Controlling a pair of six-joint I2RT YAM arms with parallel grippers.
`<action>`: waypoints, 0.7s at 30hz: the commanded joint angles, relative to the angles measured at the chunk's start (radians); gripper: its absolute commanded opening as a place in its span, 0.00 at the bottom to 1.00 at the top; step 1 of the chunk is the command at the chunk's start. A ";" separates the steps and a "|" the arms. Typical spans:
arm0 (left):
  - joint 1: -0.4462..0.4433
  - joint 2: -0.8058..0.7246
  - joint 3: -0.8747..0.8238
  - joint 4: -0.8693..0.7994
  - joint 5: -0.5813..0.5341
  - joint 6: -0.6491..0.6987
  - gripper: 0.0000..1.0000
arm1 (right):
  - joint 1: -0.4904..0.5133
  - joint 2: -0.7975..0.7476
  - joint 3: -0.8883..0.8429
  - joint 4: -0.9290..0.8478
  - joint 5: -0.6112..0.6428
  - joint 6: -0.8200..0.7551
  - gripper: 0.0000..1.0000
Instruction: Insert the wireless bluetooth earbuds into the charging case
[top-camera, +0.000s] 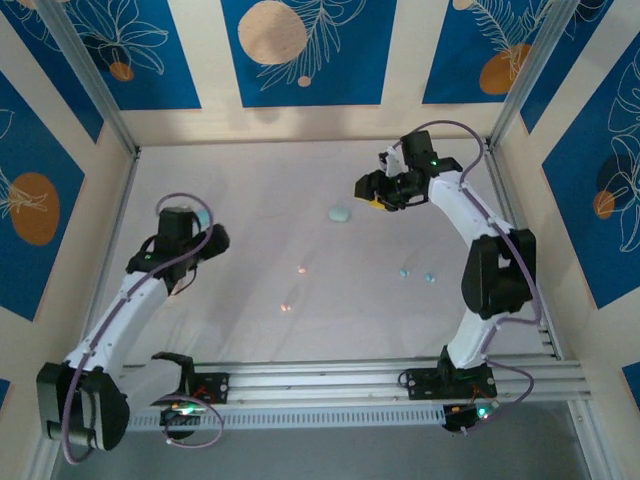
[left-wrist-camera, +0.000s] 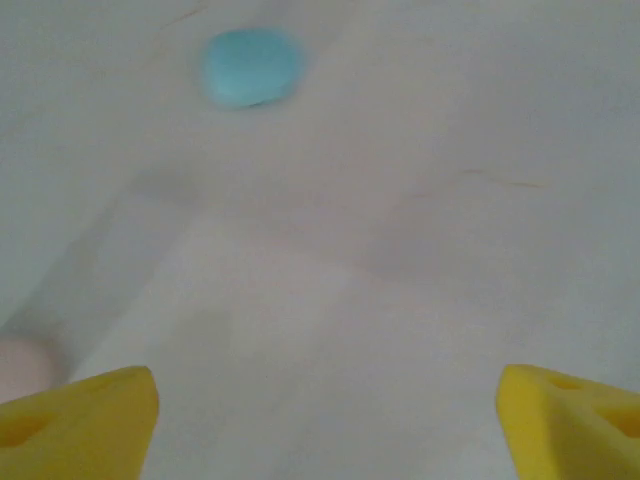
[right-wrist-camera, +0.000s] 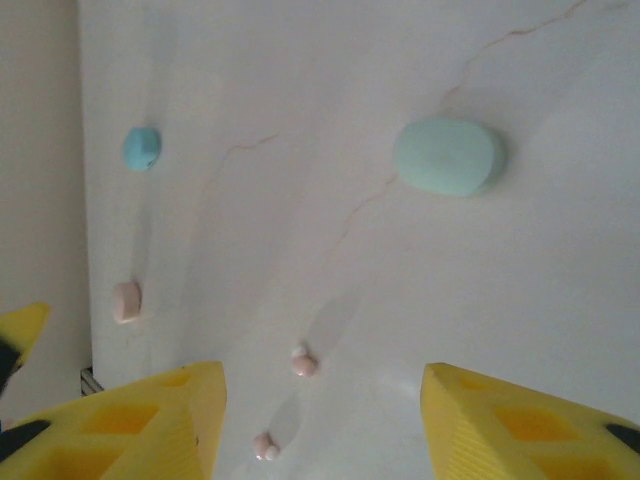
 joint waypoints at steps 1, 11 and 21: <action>0.147 -0.010 -0.044 -0.091 0.014 0.022 0.89 | 0.026 -0.061 -0.067 -0.009 -0.053 -0.033 0.54; 0.287 0.232 0.113 -0.241 0.034 0.380 0.92 | 0.044 -0.150 -0.109 -0.065 -0.065 -0.082 0.54; 0.293 0.405 0.190 -0.274 -0.005 0.499 0.92 | 0.045 -0.150 -0.122 -0.082 -0.089 -0.098 0.55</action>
